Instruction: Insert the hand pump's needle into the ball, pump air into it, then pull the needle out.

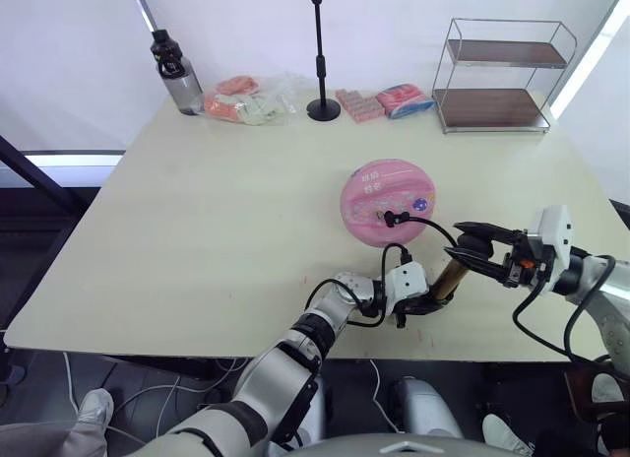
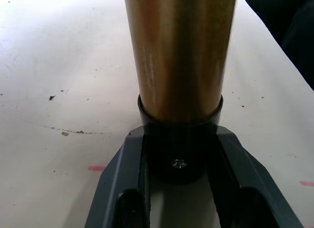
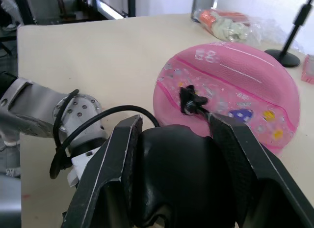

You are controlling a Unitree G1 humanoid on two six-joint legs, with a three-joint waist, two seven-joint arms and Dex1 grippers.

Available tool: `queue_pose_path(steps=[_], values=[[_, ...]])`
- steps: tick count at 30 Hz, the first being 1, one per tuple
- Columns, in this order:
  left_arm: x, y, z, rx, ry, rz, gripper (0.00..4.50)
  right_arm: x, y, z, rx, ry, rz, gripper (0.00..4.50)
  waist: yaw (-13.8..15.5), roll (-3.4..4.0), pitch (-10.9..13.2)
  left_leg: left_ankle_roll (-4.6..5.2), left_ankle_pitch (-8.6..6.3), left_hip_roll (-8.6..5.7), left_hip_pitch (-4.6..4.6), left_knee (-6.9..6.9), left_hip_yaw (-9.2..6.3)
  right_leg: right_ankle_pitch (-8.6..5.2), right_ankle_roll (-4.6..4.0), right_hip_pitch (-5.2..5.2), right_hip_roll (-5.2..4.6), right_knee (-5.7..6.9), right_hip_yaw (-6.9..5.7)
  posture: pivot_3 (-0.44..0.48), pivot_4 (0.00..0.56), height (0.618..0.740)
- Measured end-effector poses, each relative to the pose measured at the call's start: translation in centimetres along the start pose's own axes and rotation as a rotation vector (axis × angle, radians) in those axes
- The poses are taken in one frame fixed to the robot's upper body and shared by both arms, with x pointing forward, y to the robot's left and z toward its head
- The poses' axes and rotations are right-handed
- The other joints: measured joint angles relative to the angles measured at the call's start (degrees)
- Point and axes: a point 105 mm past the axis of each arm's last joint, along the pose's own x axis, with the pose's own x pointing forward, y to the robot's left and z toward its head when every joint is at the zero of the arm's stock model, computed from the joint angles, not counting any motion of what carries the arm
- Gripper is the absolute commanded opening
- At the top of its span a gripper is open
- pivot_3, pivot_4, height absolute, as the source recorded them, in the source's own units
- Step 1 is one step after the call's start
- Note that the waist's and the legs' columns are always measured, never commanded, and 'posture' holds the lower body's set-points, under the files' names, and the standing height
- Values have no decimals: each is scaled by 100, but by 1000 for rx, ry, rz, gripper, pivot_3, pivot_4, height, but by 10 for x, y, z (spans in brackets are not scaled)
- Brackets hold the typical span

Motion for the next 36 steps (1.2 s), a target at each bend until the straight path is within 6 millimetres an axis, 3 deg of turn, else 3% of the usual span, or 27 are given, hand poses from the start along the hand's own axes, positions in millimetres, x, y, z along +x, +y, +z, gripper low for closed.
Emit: queue_pose_path(steps=[5,14,18,21,30,36], values=[[2,-1,3,2,-9,-5,1077,-7,-8,11,41,16,21,1749,10,17,14,0,0,-1,-12,1,0,1,0,-6,-11,-1,3,0,150,740],[2,-1,4,-1,-18,-9,1077,-29,-31,91,47,-57,42,1749,3,22,30,1,-1,-10,-17,-4,24,1,6,-8,-45,-15,4,0,150,740],[2,-2,4,0,-18,-10,1077,-30,-32,98,55,-66,48,1749,3,22,36,2,-1,-11,-19,-4,34,2,9,-15,-48,-15,12,0,150,740],[2,-1,4,1,-19,-9,1077,-35,-34,122,20,-66,51,1749,5,33,40,2,-2,-12,-18,-3,46,3,11,-20,-49,-14,25,0,150,740],[2,-1,5,8,-21,-10,1077,-35,-33,121,22,-46,50,1749,5,23,45,27,-16,-12,-20,-1,135,21,44,-56,-50,-15,116,0,150,740],[1,1,4,7,-15,-3,1077,-31,-31,96,21,-83,25,1749,-12,-6,31,39,-23,-10,-7,2,174,30,61,-61,-42,-16,159,0,150,740]])
